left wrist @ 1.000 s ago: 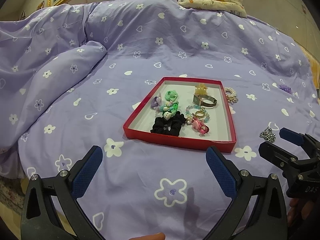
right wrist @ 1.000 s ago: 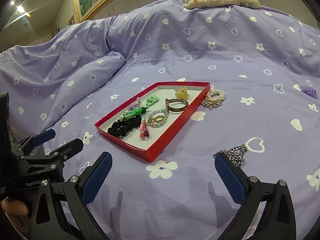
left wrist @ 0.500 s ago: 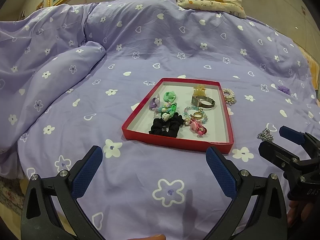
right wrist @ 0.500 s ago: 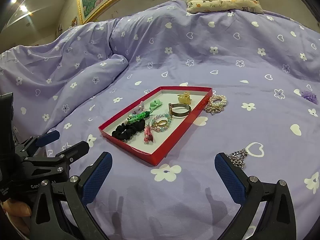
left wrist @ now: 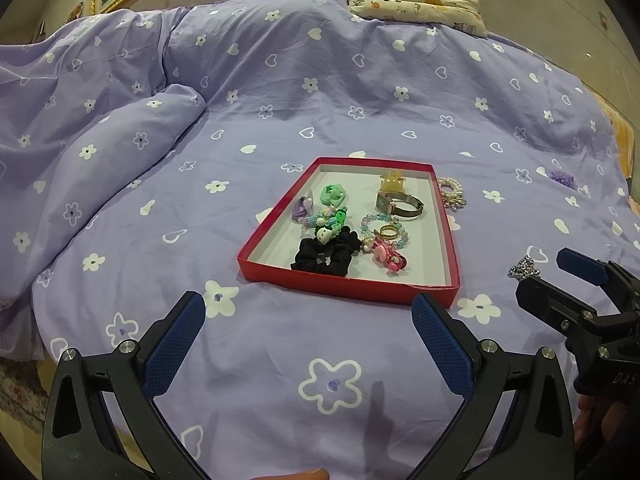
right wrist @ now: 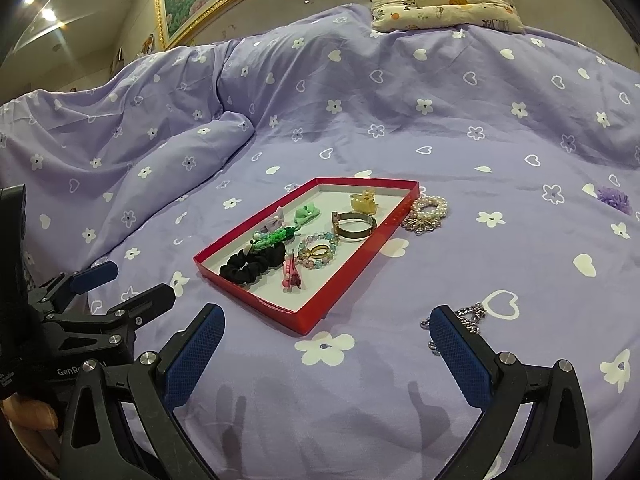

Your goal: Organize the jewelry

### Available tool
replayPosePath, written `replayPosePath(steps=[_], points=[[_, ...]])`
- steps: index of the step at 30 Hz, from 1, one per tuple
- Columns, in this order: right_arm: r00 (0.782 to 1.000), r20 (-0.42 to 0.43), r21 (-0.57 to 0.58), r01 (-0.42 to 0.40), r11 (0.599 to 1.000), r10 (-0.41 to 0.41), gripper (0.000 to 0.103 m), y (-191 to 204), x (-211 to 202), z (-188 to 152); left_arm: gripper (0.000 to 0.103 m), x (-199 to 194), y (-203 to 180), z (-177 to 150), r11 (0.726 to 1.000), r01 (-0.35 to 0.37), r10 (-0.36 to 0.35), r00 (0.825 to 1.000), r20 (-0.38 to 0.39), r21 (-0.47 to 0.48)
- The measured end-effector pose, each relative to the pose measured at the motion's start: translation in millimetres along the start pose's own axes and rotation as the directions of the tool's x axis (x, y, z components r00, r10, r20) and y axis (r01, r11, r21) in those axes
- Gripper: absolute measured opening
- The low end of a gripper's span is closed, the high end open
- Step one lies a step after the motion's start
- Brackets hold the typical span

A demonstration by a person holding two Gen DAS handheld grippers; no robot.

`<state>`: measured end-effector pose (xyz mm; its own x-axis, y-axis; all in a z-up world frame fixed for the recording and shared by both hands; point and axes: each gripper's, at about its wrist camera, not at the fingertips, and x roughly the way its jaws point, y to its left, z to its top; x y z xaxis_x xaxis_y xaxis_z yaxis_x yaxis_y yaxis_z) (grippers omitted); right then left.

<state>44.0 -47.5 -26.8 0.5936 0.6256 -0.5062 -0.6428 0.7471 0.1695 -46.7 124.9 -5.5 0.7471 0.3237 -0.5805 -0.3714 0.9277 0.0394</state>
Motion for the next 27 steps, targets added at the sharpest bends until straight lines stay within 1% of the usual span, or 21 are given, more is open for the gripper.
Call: replayPosePath(steps=[27], points=[[1.000,-0.008,0.005,0.007,1.000,-0.007,0.103,1.0,2.3,0.6,0.103,-0.7,4.9,3.1,1.000,0.000,0.000,1.000,-0.002,-0.011]])
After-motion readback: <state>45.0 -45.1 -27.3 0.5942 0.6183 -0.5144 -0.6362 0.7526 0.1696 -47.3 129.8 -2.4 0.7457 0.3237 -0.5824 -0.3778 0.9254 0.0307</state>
